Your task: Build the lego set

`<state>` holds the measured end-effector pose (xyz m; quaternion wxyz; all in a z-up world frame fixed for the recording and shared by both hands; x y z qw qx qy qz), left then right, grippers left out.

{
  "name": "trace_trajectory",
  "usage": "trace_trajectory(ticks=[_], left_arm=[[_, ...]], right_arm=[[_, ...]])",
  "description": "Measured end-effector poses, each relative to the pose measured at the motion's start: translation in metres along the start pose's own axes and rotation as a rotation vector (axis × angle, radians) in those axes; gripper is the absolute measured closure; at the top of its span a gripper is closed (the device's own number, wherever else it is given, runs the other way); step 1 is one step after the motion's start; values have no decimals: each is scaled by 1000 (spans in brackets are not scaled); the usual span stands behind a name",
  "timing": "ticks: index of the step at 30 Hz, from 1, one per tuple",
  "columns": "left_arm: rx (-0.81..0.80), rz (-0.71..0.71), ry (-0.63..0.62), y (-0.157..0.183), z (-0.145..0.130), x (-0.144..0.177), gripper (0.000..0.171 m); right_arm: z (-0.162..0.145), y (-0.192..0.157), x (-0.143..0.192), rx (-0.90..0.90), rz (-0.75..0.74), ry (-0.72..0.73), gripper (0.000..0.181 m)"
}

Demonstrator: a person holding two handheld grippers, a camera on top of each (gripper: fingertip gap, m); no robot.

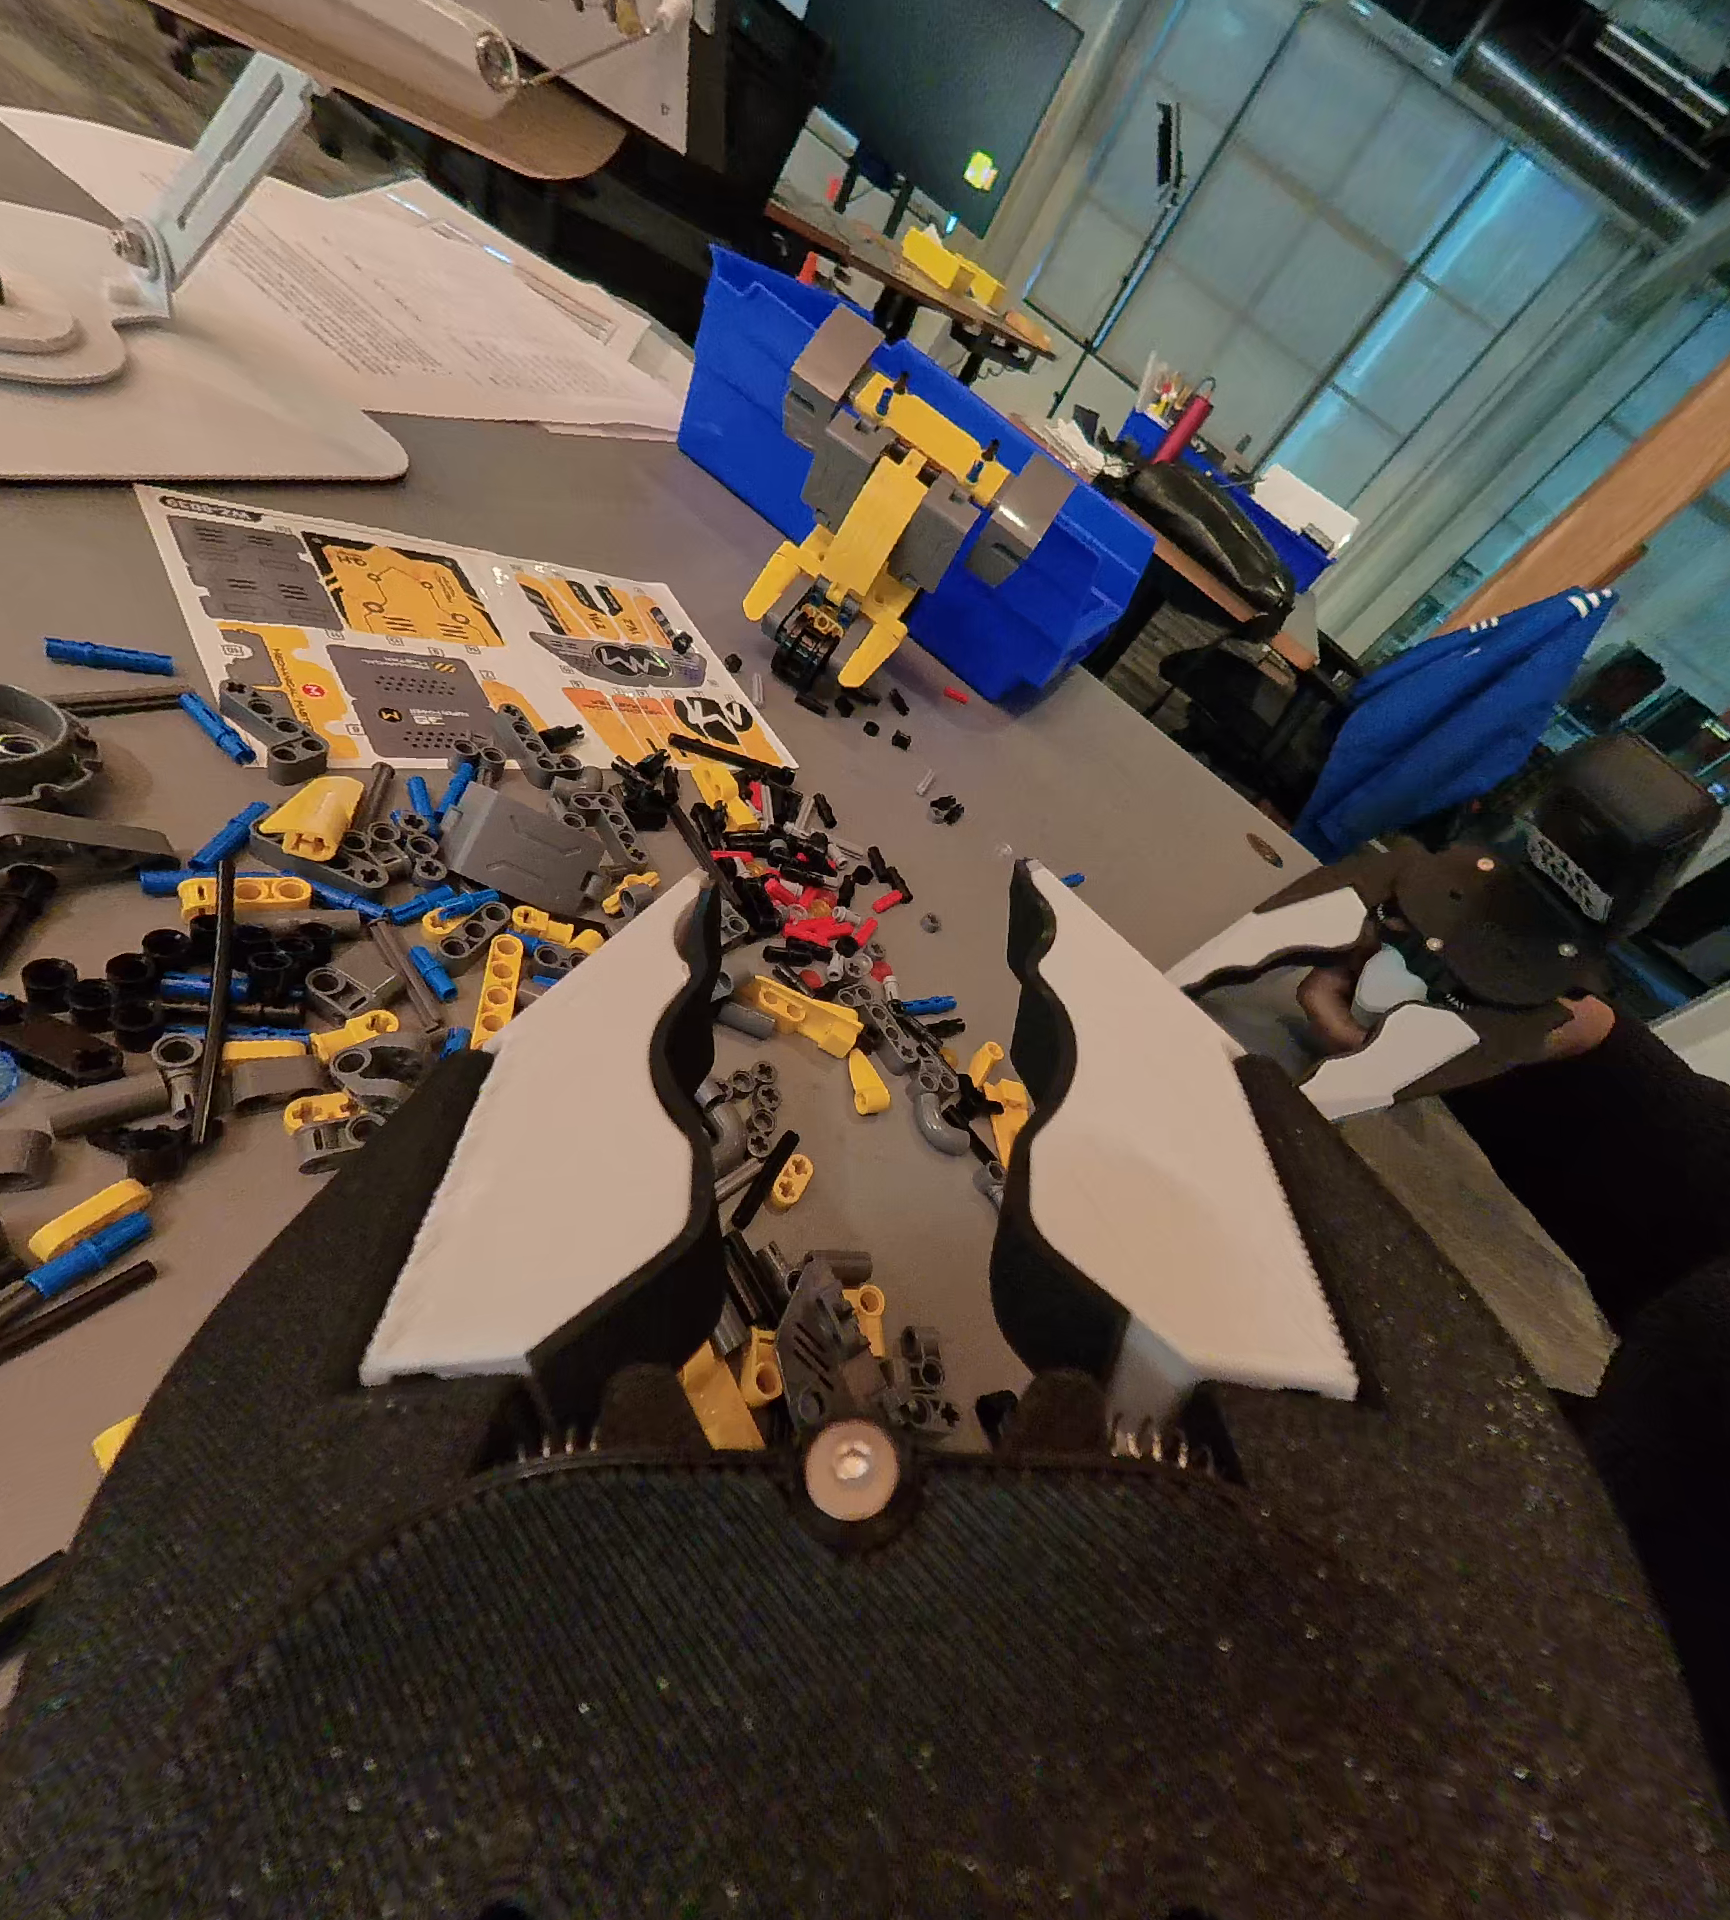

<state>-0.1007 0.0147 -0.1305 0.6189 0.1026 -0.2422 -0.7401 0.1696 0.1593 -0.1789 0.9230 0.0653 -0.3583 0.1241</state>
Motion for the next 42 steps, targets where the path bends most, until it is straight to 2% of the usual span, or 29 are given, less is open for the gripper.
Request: trace_trajectory(ticks=[4,25,33,42], left_arm=[[4,1,1,0,0,0,119],[18,19,78,-1,5,4,123],[23,8,64,0,3,3,122],[14,6,63,1,3,2,123]], right_arm=[[0,4,-2,-14,-8,6,119],[2,9,-5,-37,-21,17,123],[2,7,-5,-27,-5,19,118],[2,10,-4,-49,-13,23,126]])
Point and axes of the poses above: each gripper's, where its closed fingertips meet, x back along the fingers, z out of its top, y = z × x across the jaws, the point moved 8 cm from there along x, back along the fingers, and after that the axes turned 2 degrees about y, right-handed, at the moved point
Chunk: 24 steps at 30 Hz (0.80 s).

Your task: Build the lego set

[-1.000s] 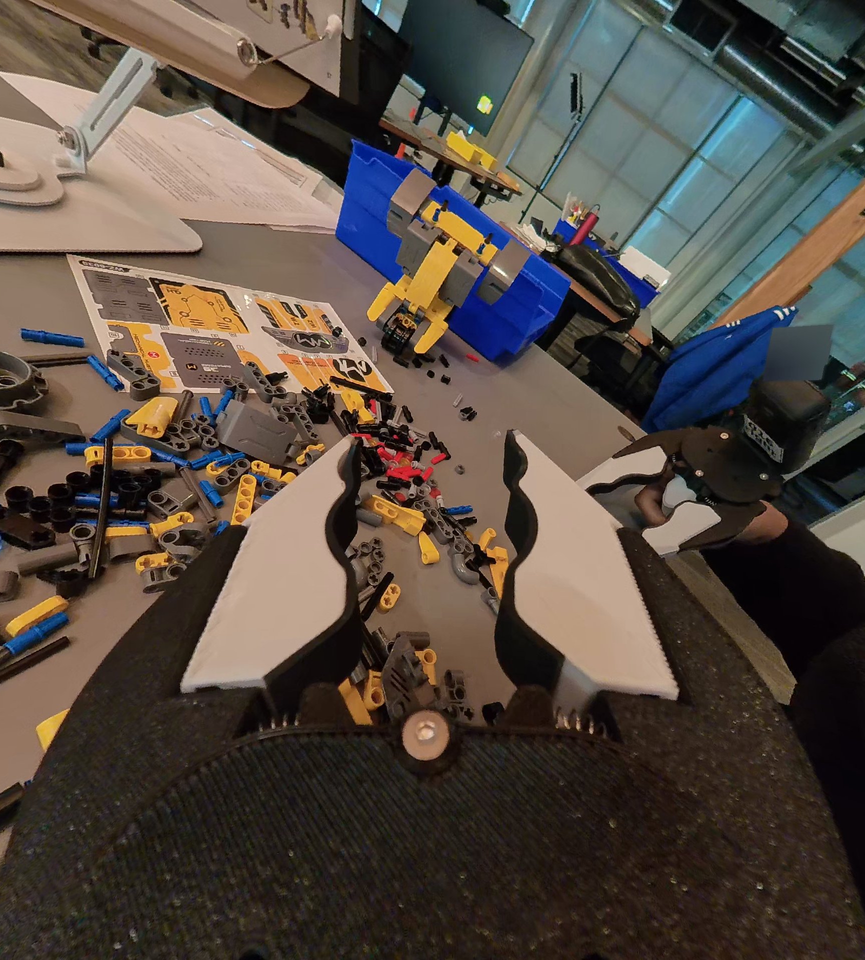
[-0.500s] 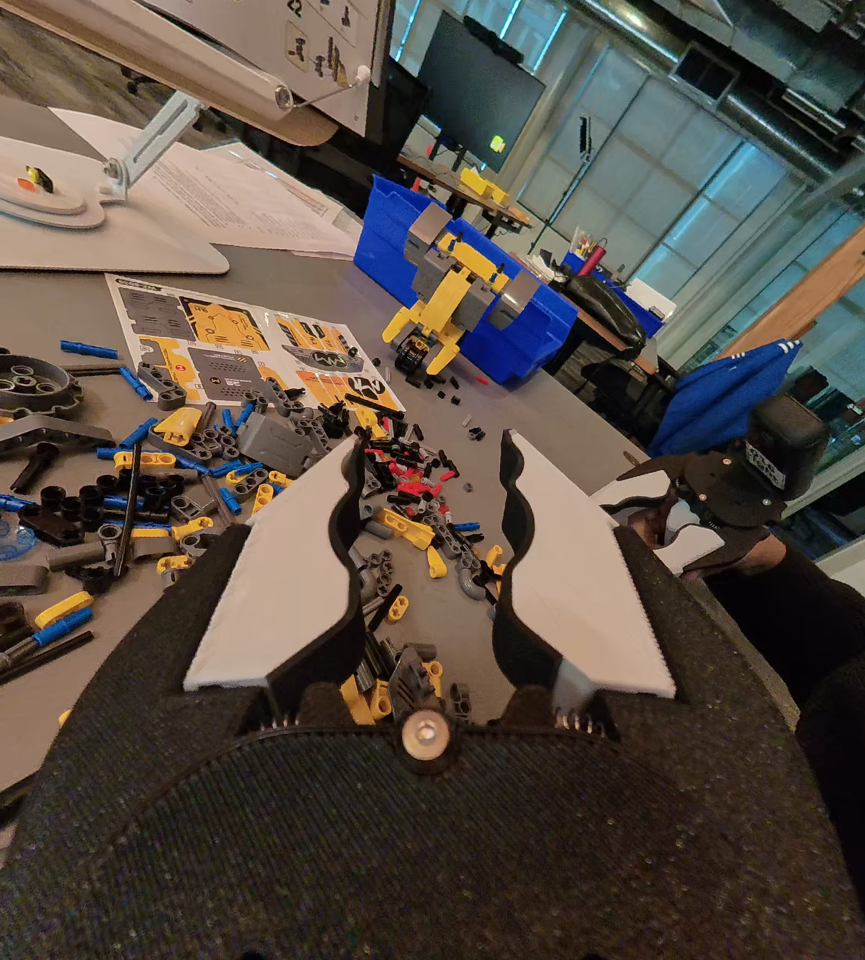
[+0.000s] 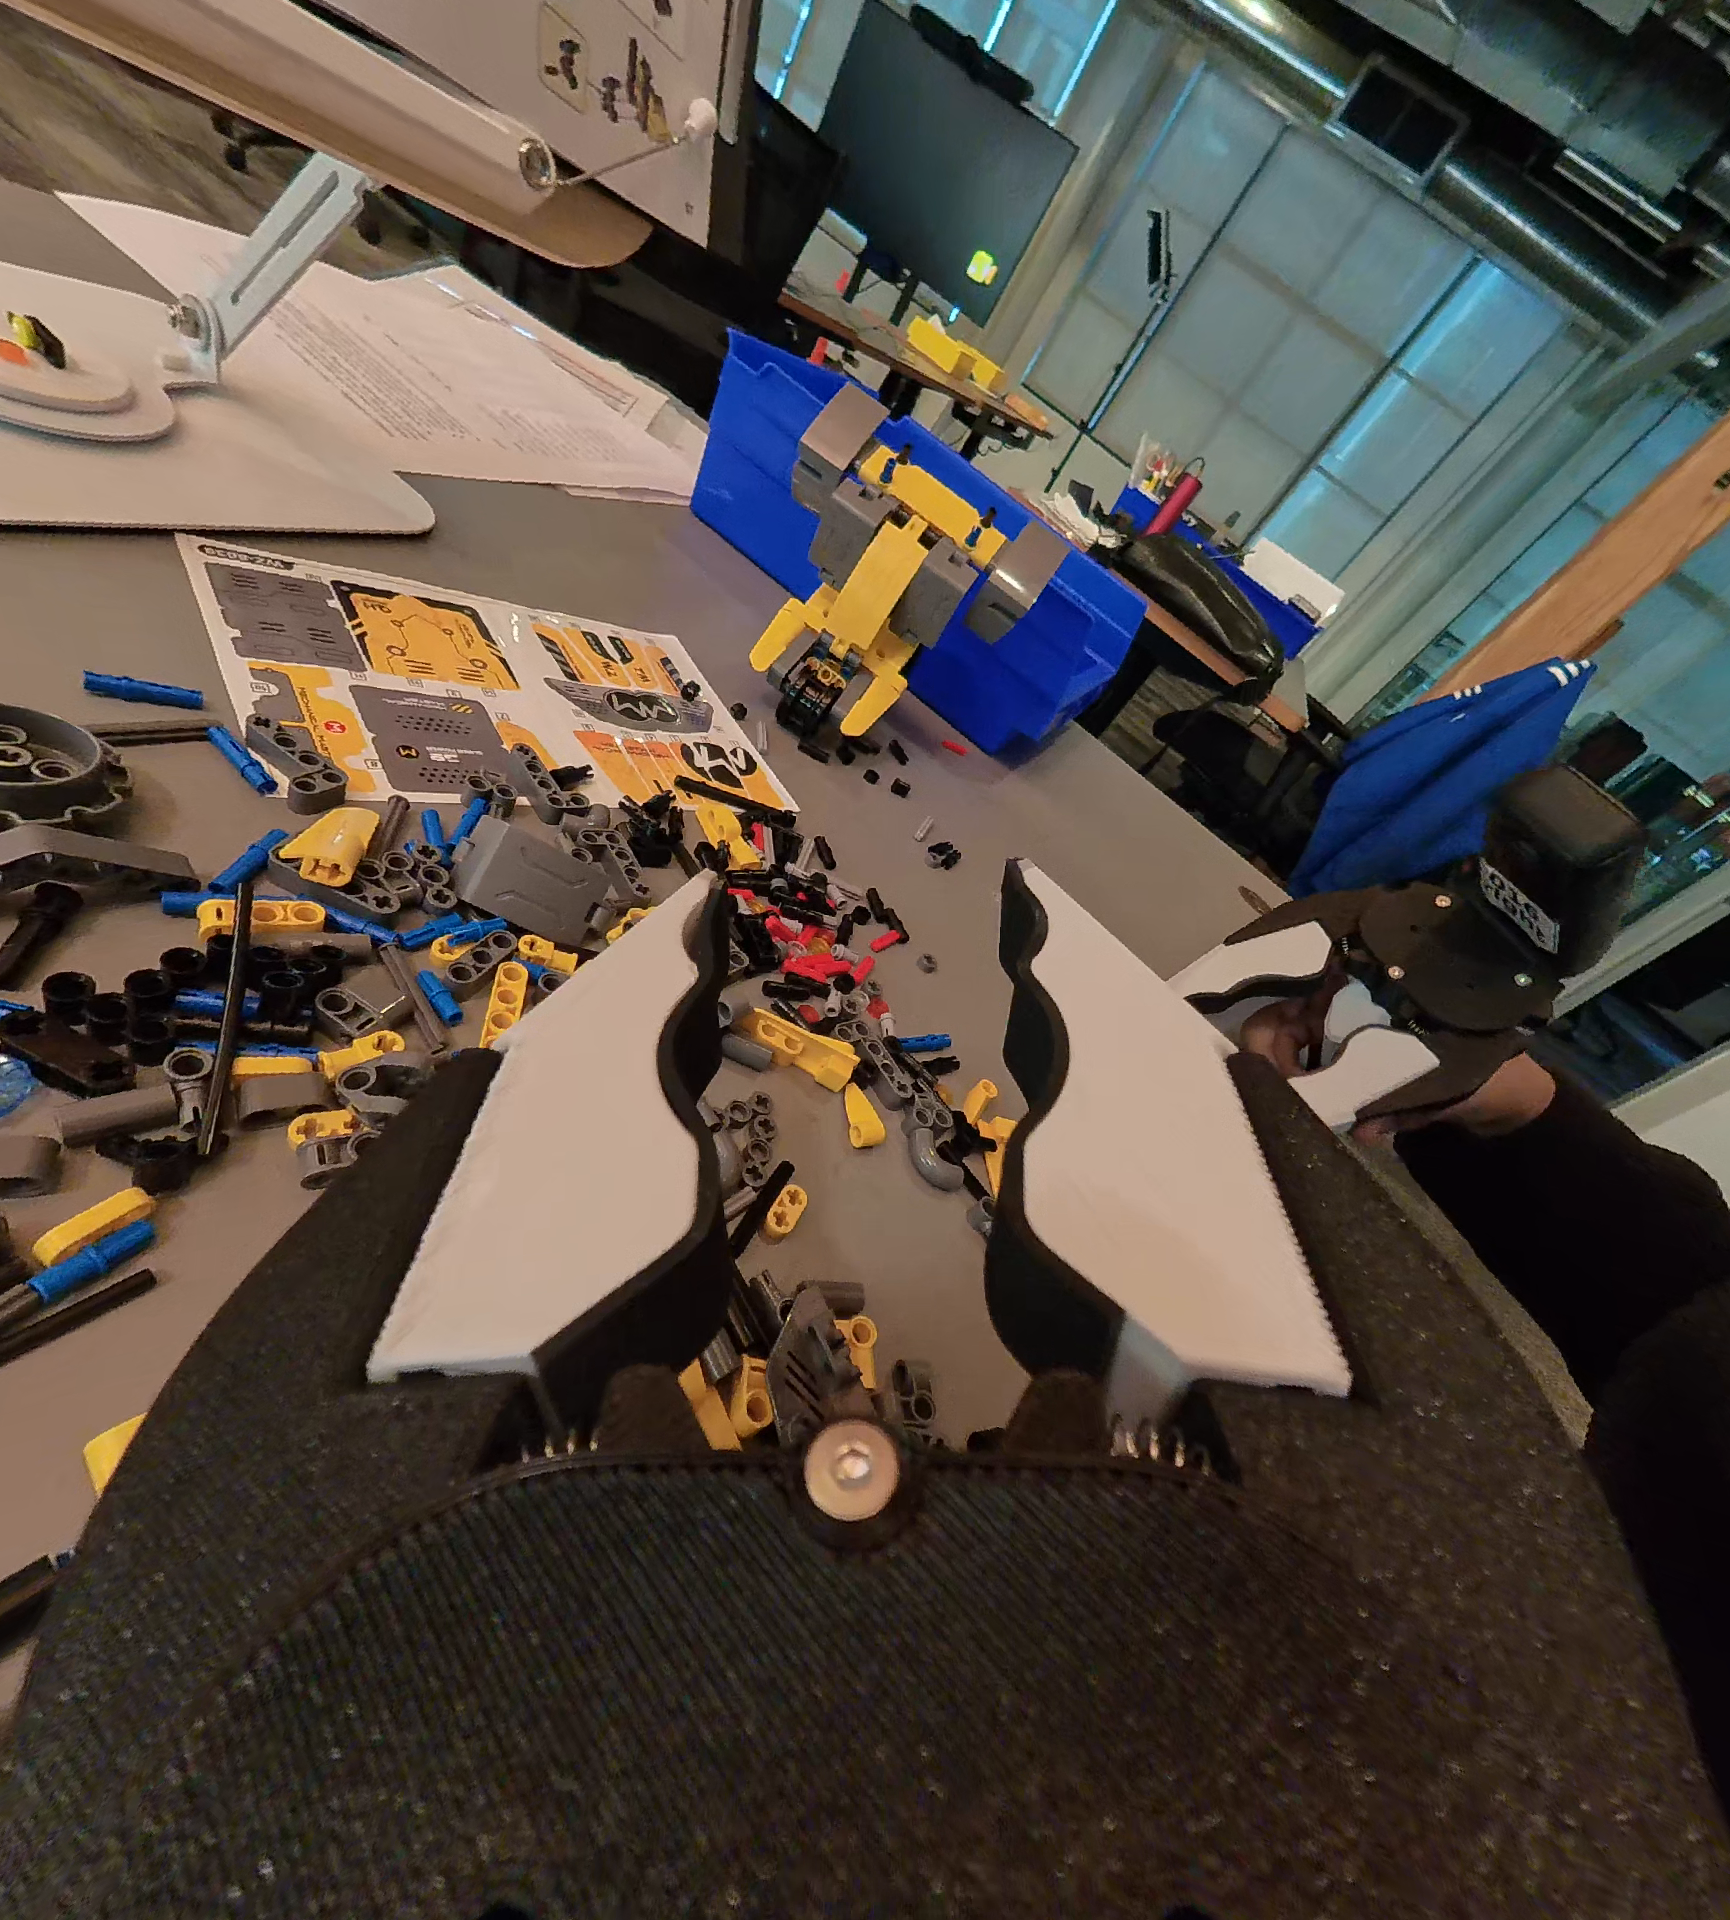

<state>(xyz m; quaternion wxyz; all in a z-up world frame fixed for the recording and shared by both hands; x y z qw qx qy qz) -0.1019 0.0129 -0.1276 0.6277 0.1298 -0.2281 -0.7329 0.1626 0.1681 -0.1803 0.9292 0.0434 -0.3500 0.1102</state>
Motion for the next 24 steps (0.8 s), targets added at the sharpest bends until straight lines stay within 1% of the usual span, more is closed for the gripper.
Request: trace_trajectory(ticks=[16,24], left_arm=[[-2,1,-7,1,-1,-1,123],[-54,19,-29,3,-4,-3,122]], right_arm=[[0,0,0,5,-8,-1,127],[1,2,-1,5,-13,0,131]])
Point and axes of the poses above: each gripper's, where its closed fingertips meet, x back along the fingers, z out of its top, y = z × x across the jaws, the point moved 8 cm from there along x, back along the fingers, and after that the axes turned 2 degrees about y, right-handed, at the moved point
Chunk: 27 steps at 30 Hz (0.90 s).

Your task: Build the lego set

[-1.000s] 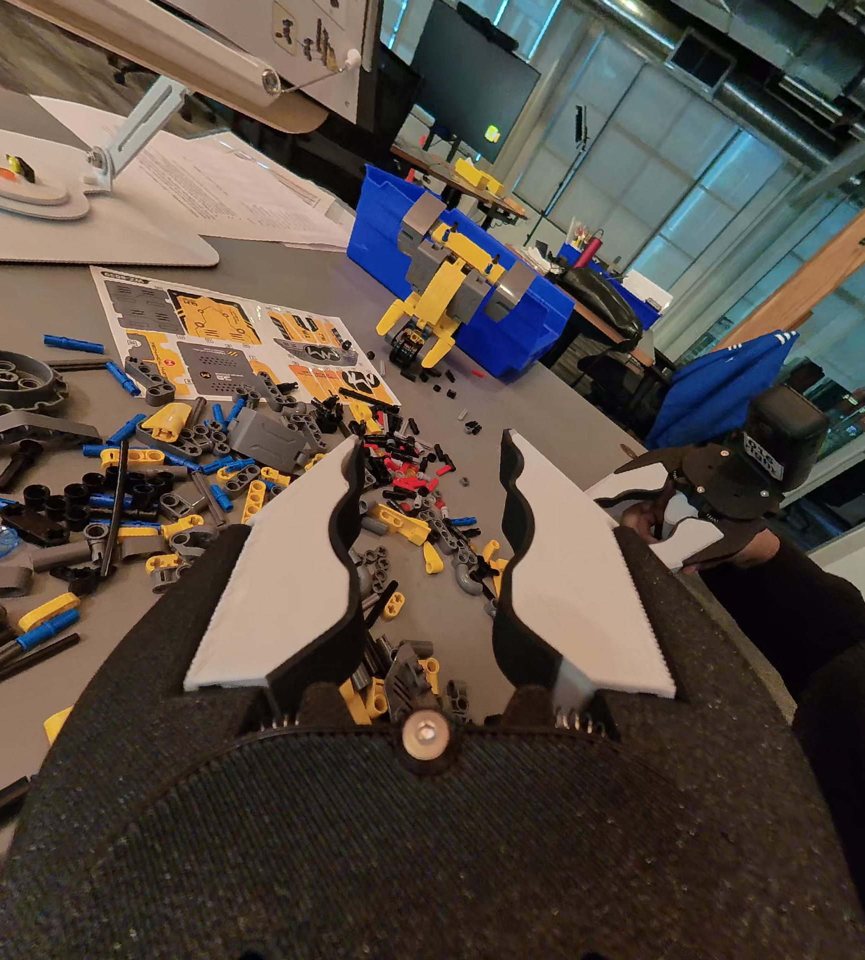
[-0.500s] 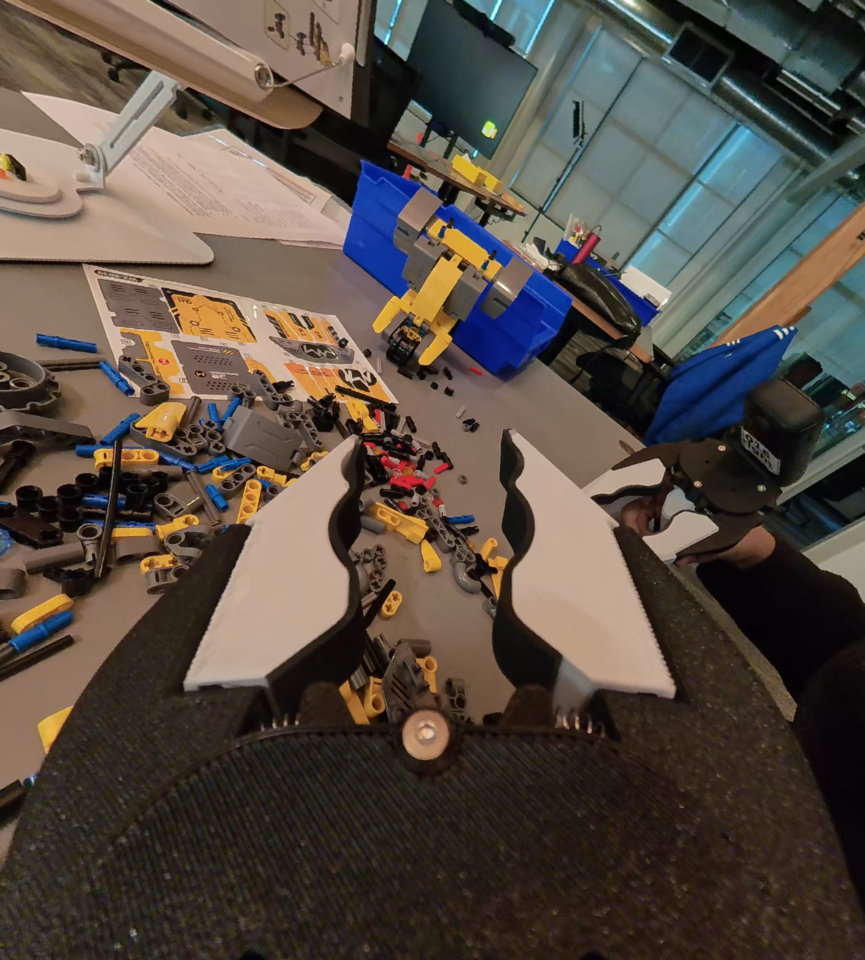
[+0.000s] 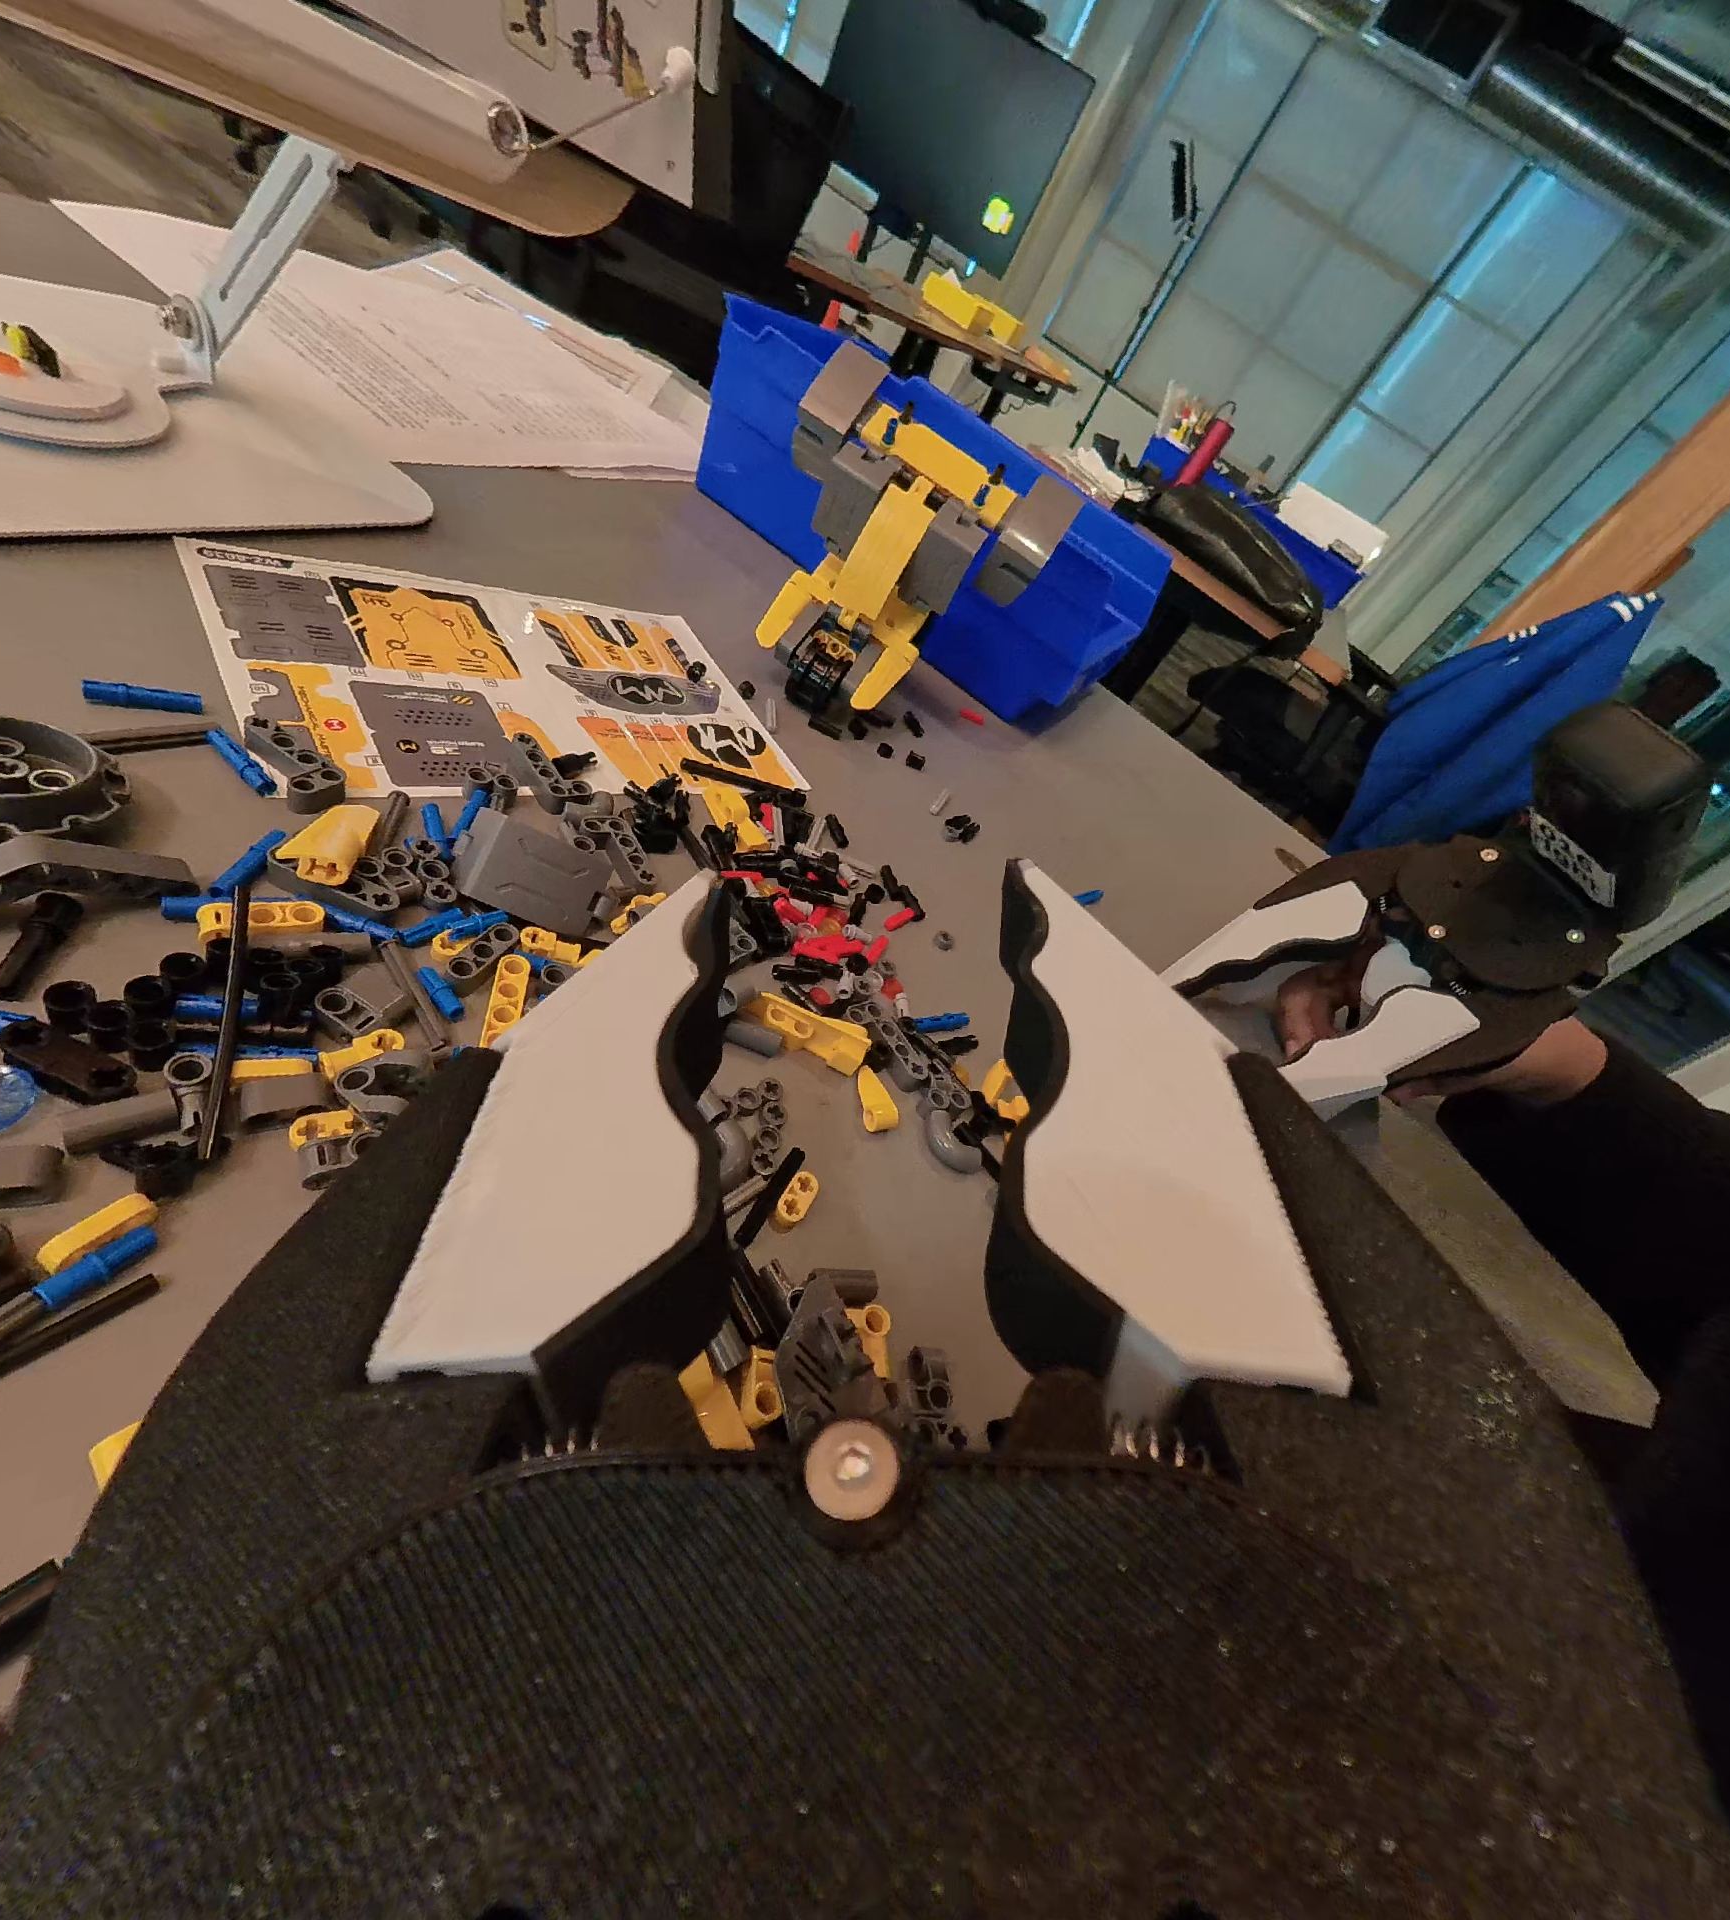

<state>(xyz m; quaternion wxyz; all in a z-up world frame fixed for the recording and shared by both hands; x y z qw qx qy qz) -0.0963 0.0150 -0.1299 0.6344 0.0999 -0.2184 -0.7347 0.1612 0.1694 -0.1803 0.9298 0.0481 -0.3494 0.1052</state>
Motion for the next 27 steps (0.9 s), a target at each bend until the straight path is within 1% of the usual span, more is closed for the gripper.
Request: trace_trajectory(ticks=[20,22,23,24,25,27], left_arm=[[-2,-11,-6,2,-1,-1,122],[-3,-9,-5,2,-1,-1,122],[-3,-10,-4,2,0,-1,122],[-3,-9,-1,2,0,0,122],[-3,-9,3,2,1,0,122],[-3,-12,11,2,2,1,122]], right_arm=[[1,2,-1,-11,0,2,135],[1,2,-1,-12,8,3,130],[1,1,0,-17,26,5,125],[1,1,0,-30,51,11,115],[1,2,2,-55,70,20,110],[2,9,9,-137,116,76,109]])
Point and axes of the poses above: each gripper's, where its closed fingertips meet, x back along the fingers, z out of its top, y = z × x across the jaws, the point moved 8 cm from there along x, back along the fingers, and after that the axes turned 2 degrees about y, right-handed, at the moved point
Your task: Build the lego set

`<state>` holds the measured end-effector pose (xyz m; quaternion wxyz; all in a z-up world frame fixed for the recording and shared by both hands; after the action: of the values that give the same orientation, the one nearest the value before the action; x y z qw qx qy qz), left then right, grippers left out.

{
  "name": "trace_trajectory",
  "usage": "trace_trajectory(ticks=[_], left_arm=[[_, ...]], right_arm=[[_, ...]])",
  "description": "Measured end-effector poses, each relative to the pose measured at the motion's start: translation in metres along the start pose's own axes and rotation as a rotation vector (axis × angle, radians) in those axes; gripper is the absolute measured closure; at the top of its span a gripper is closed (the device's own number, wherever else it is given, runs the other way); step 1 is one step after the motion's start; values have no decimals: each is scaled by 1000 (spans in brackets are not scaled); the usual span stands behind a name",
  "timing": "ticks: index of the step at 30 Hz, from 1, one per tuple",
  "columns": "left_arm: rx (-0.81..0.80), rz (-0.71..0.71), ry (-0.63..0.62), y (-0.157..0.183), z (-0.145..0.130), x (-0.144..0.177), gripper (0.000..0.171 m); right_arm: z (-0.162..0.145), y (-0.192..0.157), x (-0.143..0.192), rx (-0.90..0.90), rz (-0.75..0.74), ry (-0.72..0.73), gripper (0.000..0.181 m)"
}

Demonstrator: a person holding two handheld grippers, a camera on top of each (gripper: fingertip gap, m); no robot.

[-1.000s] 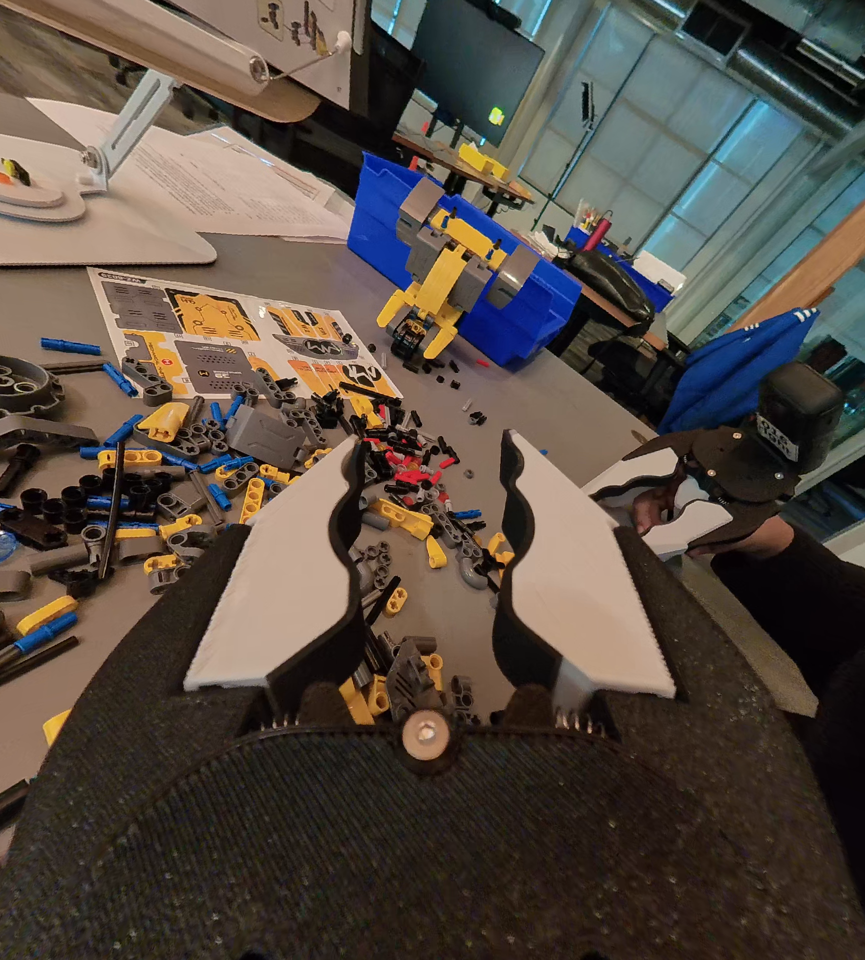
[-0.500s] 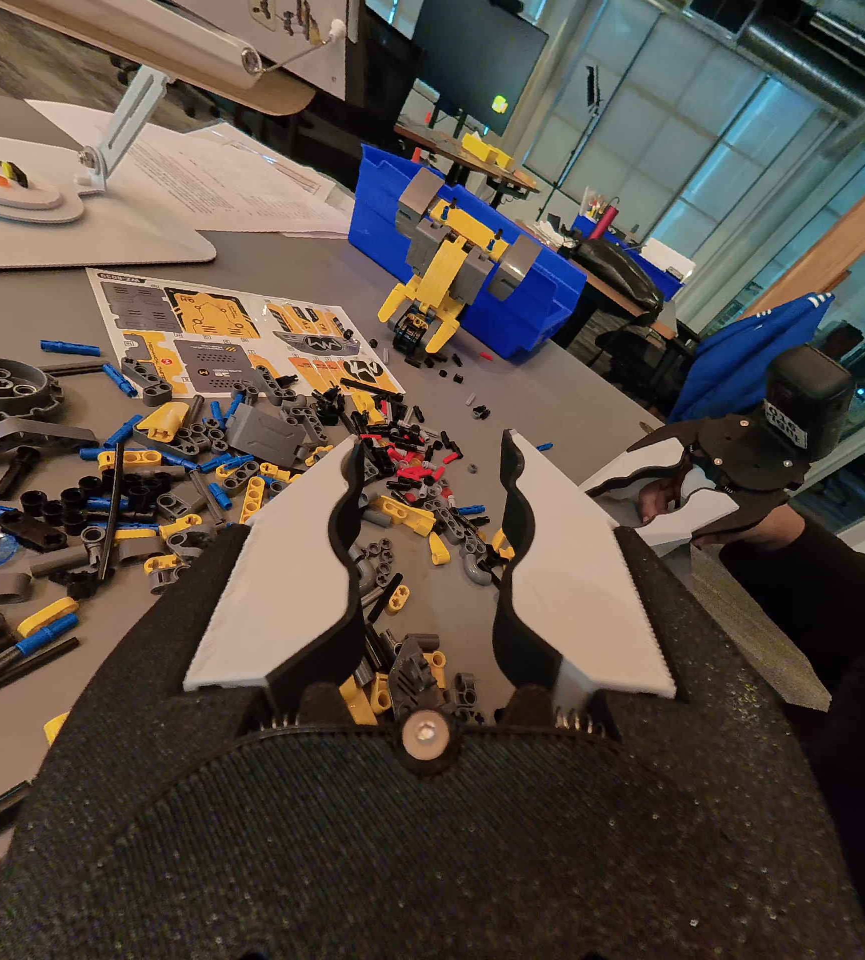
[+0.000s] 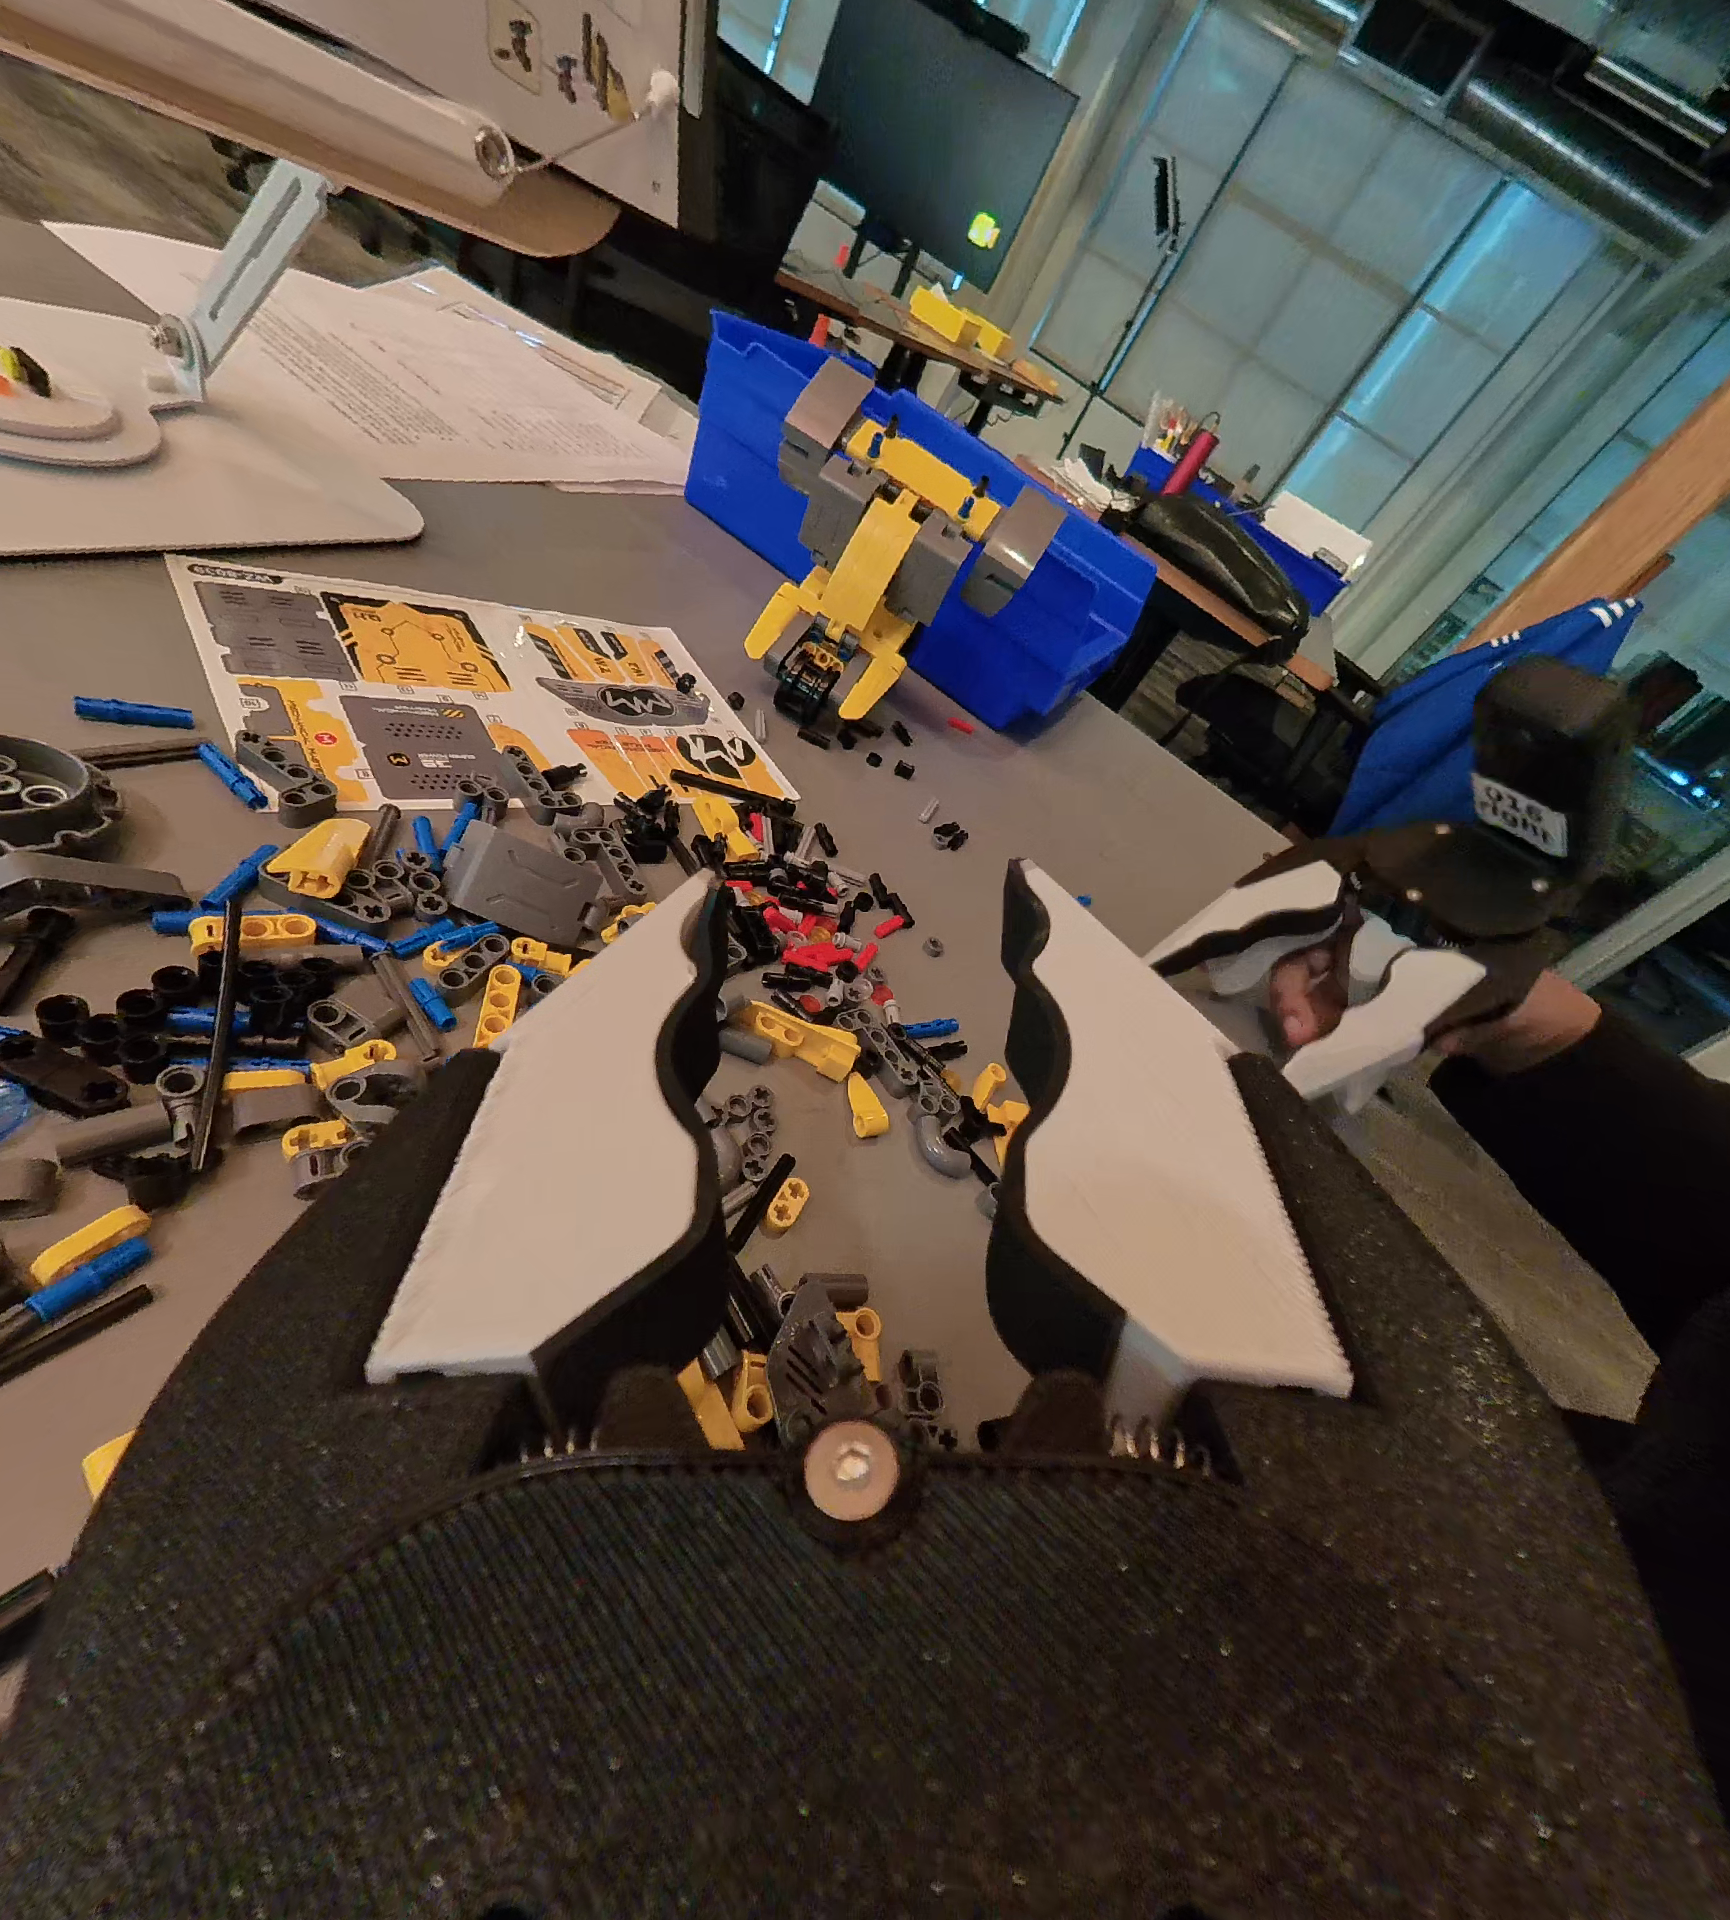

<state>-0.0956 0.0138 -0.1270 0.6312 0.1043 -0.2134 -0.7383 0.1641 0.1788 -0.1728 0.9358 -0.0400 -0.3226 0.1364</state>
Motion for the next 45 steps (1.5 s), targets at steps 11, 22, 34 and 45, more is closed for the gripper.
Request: trace_trajectory(ticks=[11,22,34,45], left_arm=[[10,-19,-11,1,-2,-2,121],[-23,-92,-23,15,-4,-3,118],[213,-346,-120,64,-33,-23,122],[383,-457,-207,77,-47,-28,148]], right_arm=[[-2,67,33,-123,-331,99,146],[-3,79,15,-36,-325,-56,162],[57,-16,0,298,-201,325,177],[81,-77,-13,709,-236,339,176]])
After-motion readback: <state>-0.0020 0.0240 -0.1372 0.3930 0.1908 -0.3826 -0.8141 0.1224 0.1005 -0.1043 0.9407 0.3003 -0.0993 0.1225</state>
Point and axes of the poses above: each gripper's, where its closed fingertips meet, x back along the fingers, z out of its top, y = z × x across the jaws, the point moved 8 cm from there along x, back along the fingers, and after that the axes turned 2 degrees about y, right-handed, at the moved point
